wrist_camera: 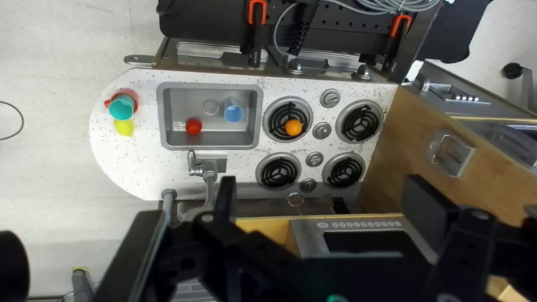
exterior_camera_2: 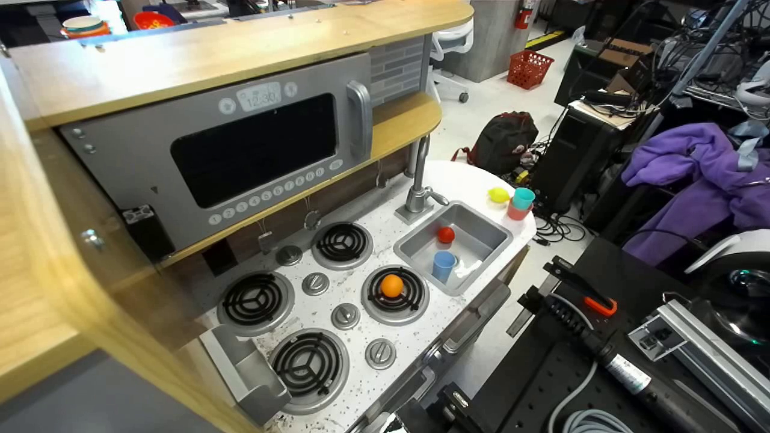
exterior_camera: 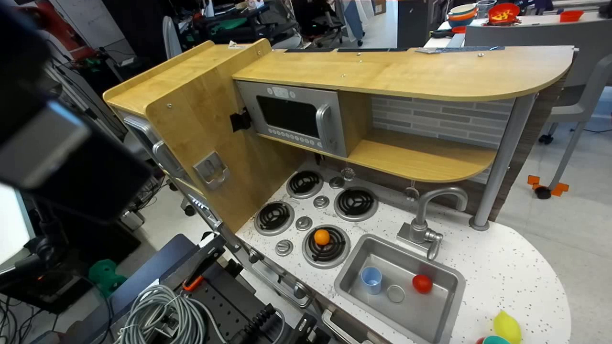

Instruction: Put the yellow object in the sink

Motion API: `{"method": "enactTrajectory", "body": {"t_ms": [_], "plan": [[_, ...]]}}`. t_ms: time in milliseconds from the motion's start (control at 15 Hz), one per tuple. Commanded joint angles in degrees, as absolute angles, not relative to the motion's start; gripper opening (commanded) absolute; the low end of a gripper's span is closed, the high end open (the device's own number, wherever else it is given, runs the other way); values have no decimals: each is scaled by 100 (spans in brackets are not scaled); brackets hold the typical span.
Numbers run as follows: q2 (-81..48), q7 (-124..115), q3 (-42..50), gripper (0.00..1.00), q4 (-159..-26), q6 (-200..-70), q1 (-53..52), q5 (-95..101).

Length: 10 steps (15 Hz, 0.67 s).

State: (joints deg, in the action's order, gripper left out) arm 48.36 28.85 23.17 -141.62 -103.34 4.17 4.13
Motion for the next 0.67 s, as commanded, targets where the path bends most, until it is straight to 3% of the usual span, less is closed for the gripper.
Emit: {"method": "enactTrajectory", "body": {"t_ms": [0,600], "plan": [[4815,2914,2283,100,-14149,-10323,463,378],[4653,2793,2233,100,-14199,-10463,434,345]]}}
